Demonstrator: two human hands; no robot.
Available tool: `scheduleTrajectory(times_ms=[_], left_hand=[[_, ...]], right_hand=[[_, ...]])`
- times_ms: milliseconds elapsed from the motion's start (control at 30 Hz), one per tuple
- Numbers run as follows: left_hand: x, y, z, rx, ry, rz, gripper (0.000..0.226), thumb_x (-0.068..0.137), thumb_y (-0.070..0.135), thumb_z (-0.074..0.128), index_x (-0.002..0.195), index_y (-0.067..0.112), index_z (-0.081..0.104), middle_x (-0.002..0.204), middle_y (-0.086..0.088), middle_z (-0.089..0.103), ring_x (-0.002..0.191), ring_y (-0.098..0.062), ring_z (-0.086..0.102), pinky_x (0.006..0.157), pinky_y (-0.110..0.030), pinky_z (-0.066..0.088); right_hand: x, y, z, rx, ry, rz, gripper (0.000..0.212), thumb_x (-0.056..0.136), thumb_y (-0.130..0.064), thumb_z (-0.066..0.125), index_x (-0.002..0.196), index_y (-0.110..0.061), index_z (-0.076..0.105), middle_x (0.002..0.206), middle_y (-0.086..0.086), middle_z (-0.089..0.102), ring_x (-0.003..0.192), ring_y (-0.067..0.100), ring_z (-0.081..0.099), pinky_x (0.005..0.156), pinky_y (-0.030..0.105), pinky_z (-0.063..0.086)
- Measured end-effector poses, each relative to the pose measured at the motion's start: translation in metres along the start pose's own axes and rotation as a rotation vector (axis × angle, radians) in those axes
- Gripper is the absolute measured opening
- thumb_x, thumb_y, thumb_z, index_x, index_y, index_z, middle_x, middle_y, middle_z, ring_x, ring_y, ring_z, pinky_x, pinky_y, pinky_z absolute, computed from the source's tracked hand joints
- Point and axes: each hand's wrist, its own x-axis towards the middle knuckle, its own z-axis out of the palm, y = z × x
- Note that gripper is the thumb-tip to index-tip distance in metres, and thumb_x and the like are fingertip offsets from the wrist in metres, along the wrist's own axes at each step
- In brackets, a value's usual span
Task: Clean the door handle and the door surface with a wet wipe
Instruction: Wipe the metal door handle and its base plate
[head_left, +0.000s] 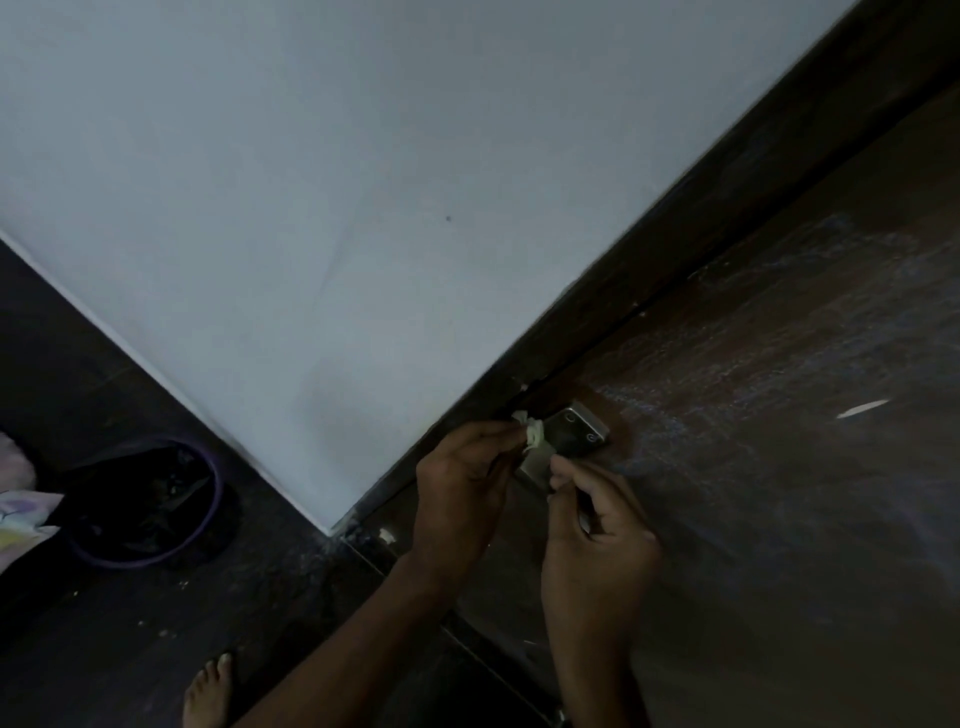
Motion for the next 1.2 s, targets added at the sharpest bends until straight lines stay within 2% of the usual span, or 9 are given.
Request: scheduleTrajectory(times_ms=[200, 400, 500, 633, 800, 900, 1033, 1133, 1200], left_hand=[[-0.019, -0.022, 0.002, 0.078, 0.007, -0.066, 0.022, 0.072, -0.006, 0.084, 0.092, 0.003, 0.08, 0.092, -0.009, 0.077, 0.086, -0.01, 0.071, 0.078, -0.024, 0.059], [-0.015, -0.007, 0.013, -0.08, 0.177, -0.133, 0.016, 0.084, 0.017, 0.076, 0.096, 0.008, 0.079, 0.097, -0.001, 0.076, 0.094, 0.002, 0.069, 0.083, -0.015, 0.054], [-0.018, -0.005, 0.017, -0.093, 0.167, -0.216, 0.015, 0.082, 0.007, 0.076, 0.097, 0.009, 0.079, 0.098, 0.003, 0.075, 0.094, 0.002, 0.069, 0.084, -0.018, 0.055], [-0.021, 0.003, 0.021, -0.304, 0.19, -0.779, 0.019, 0.084, 0.002, 0.074, 0.088, 0.021, 0.078, 0.083, 0.009, 0.078, 0.086, -0.009, 0.074, 0.082, -0.034, 0.06], [-0.013, 0.026, 0.024, -0.834, 0.245, -1.368, 0.016, 0.09, -0.005, 0.063, 0.103, -0.005, 0.072, 0.106, -0.022, 0.074, 0.11, -0.038, 0.068, 0.1, -0.05, 0.052], [-0.016, 0.036, 0.022, -0.882, 0.14, -1.436, 0.017, 0.093, -0.003, 0.058, 0.102, -0.008, 0.071, 0.104, -0.028, 0.073, 0.105, -0.042, 0.069, 0.1, -0.053, 0.052], [-0.017, 0.048, 0.025, -0.881, 0.001, -1.482, 0.045, 0.094, -0.005, 0.053, 0.057, 0.008, 0.076, 0.067, -0.012, 0.074, 0.065, -0.027, 0.07, 0.069, -0.039, 0.059], [-0.012, 0.05, 0.026, -1.12, -0.022, -1.608, 0.026, 0.096, -0.002, 0.05, 0.109, -0.006, 0.072, 0.116, -0.03, 0.067, 0.106, -0.039, 0.064, 0.108, -0.051, 0.045], [-0.013, 0.047, 0.025, -1.265, -0.038, -1.651, 0.031, 0.099, 0.0, 0.045, 0.126, -0.008, 0.058, 0.125, -0.032, 0.06, 0.113, -0.038, 0.058, 0.111, -0.044, 0.04]], right_hand=[[-0.013, 0.009, -0.001, -0.012, 0.008, -0.013, 0.026, 0.085, 0.004, 0.067, 0.094, -0.019, 0.077, 0.093, -0.008, 0.073, 0.087, 0.01, 0.071, 0.074, 0.039, 0.062], [-0.023, 0.007, 0.001, 0.036, 0.052, -0.043, 0.02, 0.084, -0.022, 0.057, 0.09, -0.021, 0.076, 0.09, -0.009, 0.073, 0.085, 0.007, 0.071, 0.071, 0.031, 0.06], [-0.028, 0.014, 0.001, 0.014, 0.034, 0.006, 0.017, 0.085, -0.013, 0.063, 0.09, -0.023, 0.077, 0.089, -0.009, 0.073, 0.087, 0.011, 0.071, 0.072, 0.033, 0.06], [-0.039, 0.021, 0.005, 0.087, 0.021, 0.221, 0.055, 0.083, 0.01, 0.067, 0.077, -0.044, 0.074, 0.083, -0.006, 0.075, 0.081, 0.019, 0.073, 0.071, 0.034, 0.061], [-0.046, 0.02, 0.002, 0.077, 0.094, 0.245, 0.055, 0.081, 0.012, 0.069, 0.075, -0.043, 0.071, 0.083, -0.002, 0.076, 0.081, 0.028, 0.073, 0.072, 0.052, 0.061], [-0.042, 0.009, -0.004, 0.019, 0.15, 0.087, 0.034, 0.084, -0.003, 0.067, 0.081, -0.037, 0.071, 0.088, 0.003, 0.075, 0.087, 0.025, 0.073, 0.08, 0.034, 0.059], [-0.022, -0.01, -0.016, -0.125, 0.15, -0.049, 0.017, 0.087, -0.019, 0.059, 0.088, -0.022, 0.076, 0.091, 0.001, 0.073, 0.088, 0.008, 0.066, 0.081, 0.0, 0.044], [0.001, -0.019, -0.03, -0.35, 0.034, 0.093, 0.017, 0.089, -0.013, 0.067, 0.1, -0.02, 0.079, 0.093, 0.003, 0.076, 0.07, 0.0, 0.056, 0.064, 0.003, 0.037], [0.018, -0.027, -0.036, -0.535, -0.112, 0.194, 0.015, 0.092, -0.026, 0.064, 0.093, -0.022, 0.079, 0.079, -0.001, 0.075, 0.056, -0.002, 0.048, 0.051, 0.009, 0.028]])
